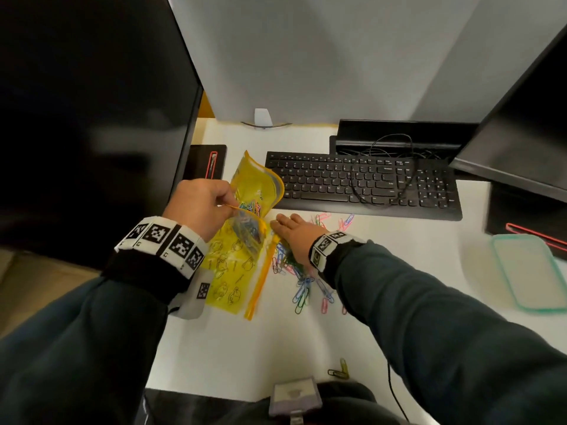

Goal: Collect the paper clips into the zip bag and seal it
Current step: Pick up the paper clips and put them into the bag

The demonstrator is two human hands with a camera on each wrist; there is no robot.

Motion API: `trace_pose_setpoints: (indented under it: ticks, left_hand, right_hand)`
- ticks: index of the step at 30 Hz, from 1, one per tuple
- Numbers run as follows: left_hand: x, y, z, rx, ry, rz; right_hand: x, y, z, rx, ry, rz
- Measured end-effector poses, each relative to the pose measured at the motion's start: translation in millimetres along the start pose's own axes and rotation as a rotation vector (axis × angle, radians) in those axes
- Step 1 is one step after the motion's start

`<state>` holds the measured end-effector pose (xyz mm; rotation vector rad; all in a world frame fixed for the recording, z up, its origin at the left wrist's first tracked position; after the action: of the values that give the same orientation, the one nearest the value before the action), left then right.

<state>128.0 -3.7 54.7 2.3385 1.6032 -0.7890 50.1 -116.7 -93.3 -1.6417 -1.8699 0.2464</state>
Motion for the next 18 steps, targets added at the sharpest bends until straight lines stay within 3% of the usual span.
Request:
trace_pose_setpoints:
  ticks: [5, 9, 12, 18]
  left_hand:
    - [2.9, 1.5, 2.2, 0.013, -0.027, -0.011]
    - [5.0, 0.9, 7.1, 0.033, -0.049, -0.016]
    - [3.9, 0.5, 12.9, 0.049, -0.053, -0.013]
    - [-4.4, 0.3, 22.7, 0.074, -0.058, 0.009]
  right_hand:
    - [-17.6, -17.8, 13.6, -0.043, 0.032, 0.043]
    - [-39.9, -43.3, -0.3, -0.205, 0.186, 0.117]
    - [-70.4, -47.9, -4.1, -0.166, 0.178, 0.229]
    - [-63.2, -70.2, 19.0, -0.175, 0.228, 0.202]
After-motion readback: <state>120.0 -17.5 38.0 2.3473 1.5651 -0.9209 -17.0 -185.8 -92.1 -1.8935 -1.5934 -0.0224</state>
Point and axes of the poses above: each hand's wrist, its own y-axis towards the middle knuckle, its own z-axis out of the palm, x = y × z, the point moved 9 cm from there along y, towards the middle knuckle, and after that the axes turned 6 degrees about -z, right-handed, at the moved point
